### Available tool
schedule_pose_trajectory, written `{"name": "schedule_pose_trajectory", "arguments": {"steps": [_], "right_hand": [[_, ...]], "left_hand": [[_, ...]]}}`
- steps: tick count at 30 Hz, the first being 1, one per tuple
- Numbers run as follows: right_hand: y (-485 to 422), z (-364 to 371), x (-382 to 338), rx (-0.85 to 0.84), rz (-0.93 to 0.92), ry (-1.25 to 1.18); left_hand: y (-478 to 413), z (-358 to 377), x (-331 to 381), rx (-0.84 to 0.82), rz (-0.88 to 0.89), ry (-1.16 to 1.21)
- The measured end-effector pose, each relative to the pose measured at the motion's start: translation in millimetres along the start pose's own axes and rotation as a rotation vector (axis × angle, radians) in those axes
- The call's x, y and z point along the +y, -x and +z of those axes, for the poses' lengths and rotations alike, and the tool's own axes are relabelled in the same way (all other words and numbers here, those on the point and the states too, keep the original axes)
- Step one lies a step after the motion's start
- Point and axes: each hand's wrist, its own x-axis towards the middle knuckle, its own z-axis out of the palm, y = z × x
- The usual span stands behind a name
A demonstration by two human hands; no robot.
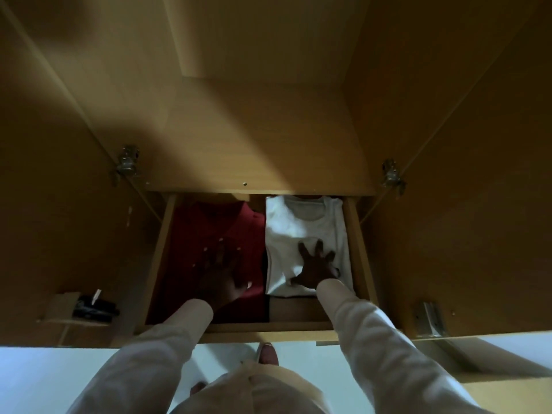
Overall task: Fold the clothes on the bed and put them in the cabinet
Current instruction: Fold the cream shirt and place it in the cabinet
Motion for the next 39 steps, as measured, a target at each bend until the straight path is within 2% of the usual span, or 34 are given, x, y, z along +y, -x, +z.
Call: {"name": "schedule_pose_trajectory", "arguments": {"steps": [7,9,11,13,15,16,18,21,25,28,33,35,39], "right_hand": [[0,-14,-6,-0.047,0.009,0.014],[7,-9,-15,0.031,-0.06,-0.002],[19,-2,-32,0.23,-0.257,-0.104],[29,11,-60,0.368,-0.567,-0.176],[33,35,-92,0.338,-0.825,-0.037],[27,51,-101,0.323,-0.865,0.064],[16,75,-116,0.303,-0.813,0.217],[-2,93,-120,0.258,-0.676,0.257],[-20,78,-129,0.261,-0.718,0.295],[-29,56,-135,0.259,-0.77,0.236],[-39,23,-144,0.227,-0.801,0.273],[-40,20,-144,0.191,-0.83,0.241],[-24,11,-127,0.16,-0.837,-0.01]], "left_hand": [[8,1,-10,0.035,0.026,0.038],[27,-2,-19,0.138,0.015,0.12],[51,-6,-26,0.24,-0.007,0.241],[72,-6,-34,0.287,-0.037,0.299],[87,-1,-42,0.293,-0.056,0.287],[90,-1,-40,0.28,-0.058,0.292],[97,-1,-39,0.282,-0.076,0.301],[104,-9,-34,0.282,-0.108,0.301],[107,-20,-32,0.241,-0.149,0.408],[105,-18,-35,0.17,-0.188,0.428],[101,-20,-32,0.116,-0.243,0.377],[101,-21,-33,0.097,-0.246,0.377],[100,-27,-30,0.086,-0.23,0.343]]}}
